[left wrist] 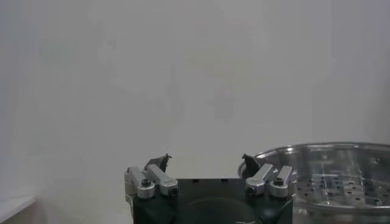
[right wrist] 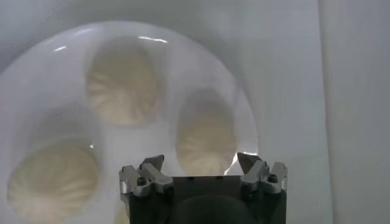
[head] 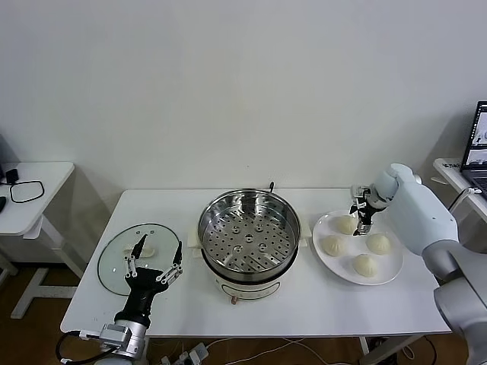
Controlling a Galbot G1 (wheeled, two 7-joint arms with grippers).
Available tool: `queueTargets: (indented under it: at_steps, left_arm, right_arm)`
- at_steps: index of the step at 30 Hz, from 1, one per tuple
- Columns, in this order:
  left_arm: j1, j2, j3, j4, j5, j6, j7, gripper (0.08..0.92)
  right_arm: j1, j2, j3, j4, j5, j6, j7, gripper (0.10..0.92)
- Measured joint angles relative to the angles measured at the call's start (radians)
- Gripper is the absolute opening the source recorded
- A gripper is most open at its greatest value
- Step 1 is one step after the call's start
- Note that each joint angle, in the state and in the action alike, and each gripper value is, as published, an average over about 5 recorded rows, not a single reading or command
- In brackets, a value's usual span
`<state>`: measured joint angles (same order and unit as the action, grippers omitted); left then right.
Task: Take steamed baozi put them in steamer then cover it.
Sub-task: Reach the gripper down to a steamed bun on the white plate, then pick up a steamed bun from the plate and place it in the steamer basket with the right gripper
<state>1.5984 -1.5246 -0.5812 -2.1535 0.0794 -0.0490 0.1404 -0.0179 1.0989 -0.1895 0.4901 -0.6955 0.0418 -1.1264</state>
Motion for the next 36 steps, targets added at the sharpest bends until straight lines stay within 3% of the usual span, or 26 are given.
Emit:
queueTargets:
  at_steps: [16, 24, 36]
  left_arm:
    - [0.002, -0.001, -0.006, 0.001, 0.004, -0.009, 0.001, 0.823]
    - [0.002, -0.002, -0.006, 0.002, 0.005, -0.012, 0.002, 0.823]
    - [0.0, -0.003, -0.007, 0.004, 0.005, -0.013, 0.002, 0.823]
  right_arm:
    - [0.002, 0.043, 0.018, -0.047, -0.053, 0.004, 0.038, 0.819]
    - [0.002, 0.048, 0.018, -0.051, -0.062, 0.004, 0.051, 0.712]
    - [0.008, 0.019, -0.016, -0.007, -0.025, 0.006, 0.041, 0.699]
